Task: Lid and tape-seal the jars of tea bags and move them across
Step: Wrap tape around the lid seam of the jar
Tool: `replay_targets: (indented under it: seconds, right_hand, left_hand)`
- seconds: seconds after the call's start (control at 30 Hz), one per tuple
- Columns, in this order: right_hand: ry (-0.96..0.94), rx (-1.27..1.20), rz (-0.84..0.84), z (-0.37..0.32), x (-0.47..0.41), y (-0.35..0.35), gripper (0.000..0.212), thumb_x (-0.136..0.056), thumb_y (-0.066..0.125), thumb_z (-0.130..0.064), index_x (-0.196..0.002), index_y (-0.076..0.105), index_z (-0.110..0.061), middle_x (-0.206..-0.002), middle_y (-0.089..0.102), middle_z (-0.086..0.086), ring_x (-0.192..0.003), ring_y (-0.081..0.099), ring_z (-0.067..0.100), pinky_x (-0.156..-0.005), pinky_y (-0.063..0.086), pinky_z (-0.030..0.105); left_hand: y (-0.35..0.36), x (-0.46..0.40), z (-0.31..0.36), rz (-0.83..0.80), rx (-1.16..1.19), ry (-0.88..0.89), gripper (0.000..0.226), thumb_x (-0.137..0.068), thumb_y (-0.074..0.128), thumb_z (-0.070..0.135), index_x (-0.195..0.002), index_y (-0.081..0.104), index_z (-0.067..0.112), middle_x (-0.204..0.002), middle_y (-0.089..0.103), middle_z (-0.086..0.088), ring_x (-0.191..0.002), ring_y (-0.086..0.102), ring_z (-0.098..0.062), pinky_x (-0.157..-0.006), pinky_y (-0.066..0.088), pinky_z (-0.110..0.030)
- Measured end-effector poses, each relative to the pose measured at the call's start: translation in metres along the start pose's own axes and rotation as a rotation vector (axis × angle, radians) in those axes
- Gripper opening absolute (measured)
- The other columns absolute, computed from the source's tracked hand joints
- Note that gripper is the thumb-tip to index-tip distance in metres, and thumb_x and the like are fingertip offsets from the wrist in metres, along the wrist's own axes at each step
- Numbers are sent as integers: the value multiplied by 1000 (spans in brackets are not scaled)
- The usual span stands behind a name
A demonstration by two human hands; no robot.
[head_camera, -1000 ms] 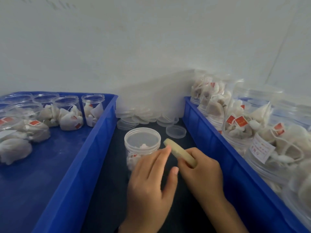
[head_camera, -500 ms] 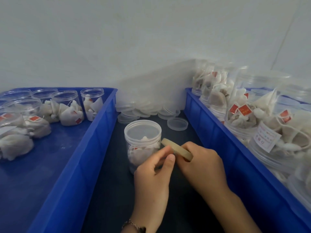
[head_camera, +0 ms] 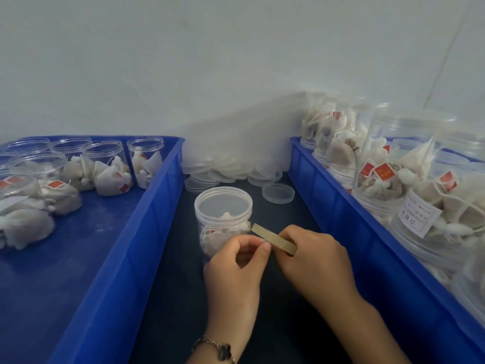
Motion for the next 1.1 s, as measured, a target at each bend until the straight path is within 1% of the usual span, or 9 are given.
replay_targets:
  seconds: [0.13, 0.2, 0.37, 0.53, 0.7, 0.8, 0.9, 1.0, 1.1]
  right_hand:
    - [41, -27, -9, 4, 0, -1, 11, -91, 51, -40, -86, 57, -32, -70, 57, -11, -65, 55, 7, -64, 52, 31]
    - [62, -19, -8, 6, -1, -2, 10, -90, 51, -39, -87, 58, -33, -70, 57, -12, -65, 54, 6, -62, 51, 30]
    - [96, -38, -24, 11, -2, -1, 9, -90, 53, -39, -88, 59, -33, -71, 57, -11, -65, 54, 6, -61, 51, 28]
    - [102, -63, -23, 13, -2, -1, 10, -90, 53, -40, -89, 59, -32, -72, 59, -10, -67, 56, 8, -65, 54, 33]
    - [72, -72, -17, 10, -1, -2, 11, -91, 52, -40, -101, 55, -39, -76, 59, -13, -68, 56, 6, -64, 53, 31]
    - [67, -85, -8, 10, -1, -3, 13, -91, 53, -39, -104, 57, -38, -78, 60, -13, -69, 56, 6, -64, 53, 32]
    - [67, -91, -5, 10, -1, -3, 15, -90, 55, -38, -104, 59, -37, -80, 61, -13, -71, 57, 7, -66, 54, 34]
    - [65, -75, -8, 9, -1, -2, 14, -90, 55, -40, -104, 59, -38, -80, 61, -14, -71, 57, 5, -65, 53, 31]
    - [69, -82, -22, 10, -2, -1, 13, -90, 54, -39, -103, 58, -39, -78, 60, -15, -70, 56, 5, -65, 53, 30]
  left_hand:
    - [-1, -3, 2, -41, 30, 10, 9, -83, 67, 18, -78, 65, 25, -80, 67, 16, -77, 64, -2, -71, 52, -21]
    - [-2, -4, 4, -63, 73, 9, 9, -85, 65, 16, -79, 63, 23, -81, 68, 12, -76, 65, -6, -71, 54, -25]
    - [0, -3, 9, -111, 143, 23, 9, -86, 64, 12, -81, 62, 19, -86, 69, 13, -77, 67, -8, -70, 54, -18]
    - [-3, -7, 8, -110, 176, -4, 13, -85, 65, 7, -79, 64, 18, -78, 68, 5, -71, 66, -11, -68, 55, -22]
    - [2, -6, 10, -179, 257, -53, 12, -89, 57, 1, -83, 60, 11, -69, 66, -5, -63, 64, -11, -59, 52, -17]
    - [3, -6, 7, -189, 308, -105, 14, -88, 55, -4, -83, 63, 5, -71, 68, -7, -64, 66, -14, -62, 55, -21]
    - [0, -6, 7, -156, 257, -84, 13, -85, 61, 6, -74, 68, 9, -69, 69, -3, -63, 66, -13, -63, 57, -24]
    - [-5, -6, 6, -102, 19, -26, 13, -74, 74, 24, -65, 66, 19, -66, 68, 6, -62, 64, -6, -58, 50, -14]
    - [-10, -9, 7, -39, -151, 28, 18, -71, 79, 19, -65, 63, 23, -70, 65, 20, -66, 61, 5, -57, 44, -6]
Point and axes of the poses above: each hand's wrist, its own x-axis away from the middle knuckle, its own y-axis out of the palm, z = x × y, the point moved 7 cm from there along -x, towards the middle knuckle
